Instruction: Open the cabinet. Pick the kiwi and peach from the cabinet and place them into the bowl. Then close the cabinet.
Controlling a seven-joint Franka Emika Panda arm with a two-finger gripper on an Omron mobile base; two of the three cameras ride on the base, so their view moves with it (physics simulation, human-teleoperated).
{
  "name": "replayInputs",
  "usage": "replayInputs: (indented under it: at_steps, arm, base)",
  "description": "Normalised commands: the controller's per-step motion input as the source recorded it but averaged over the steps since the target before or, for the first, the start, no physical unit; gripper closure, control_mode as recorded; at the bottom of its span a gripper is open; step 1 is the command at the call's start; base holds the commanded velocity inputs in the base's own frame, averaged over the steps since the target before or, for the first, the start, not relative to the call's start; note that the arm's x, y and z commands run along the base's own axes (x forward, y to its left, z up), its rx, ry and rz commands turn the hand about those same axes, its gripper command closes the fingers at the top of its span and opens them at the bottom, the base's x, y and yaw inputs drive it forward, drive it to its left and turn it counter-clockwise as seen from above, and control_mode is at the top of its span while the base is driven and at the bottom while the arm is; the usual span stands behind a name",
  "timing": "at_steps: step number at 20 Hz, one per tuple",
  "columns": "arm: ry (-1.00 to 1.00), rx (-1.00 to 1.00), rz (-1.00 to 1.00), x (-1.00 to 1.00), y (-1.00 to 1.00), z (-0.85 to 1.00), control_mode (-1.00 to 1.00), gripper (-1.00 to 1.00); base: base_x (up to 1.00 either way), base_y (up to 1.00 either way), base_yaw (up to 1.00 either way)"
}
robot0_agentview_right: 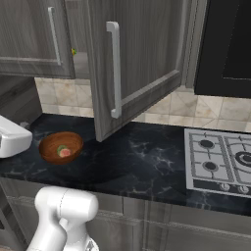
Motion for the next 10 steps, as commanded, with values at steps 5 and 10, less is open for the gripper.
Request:
replayInputs:
  at_steps: [5, 10]
  arm:
    - [0.0, 0.08, 0.0, -0.99, -0.66, 0.0, -1.0, -1.0]
    - [0.0, 0.14, 0.0, -0.7, -0.94, 0.0, -1.0, -1.0]
  base:
    - [0.0, 0.0, 0.0]
    - [0.0, 0.0, 0.0]
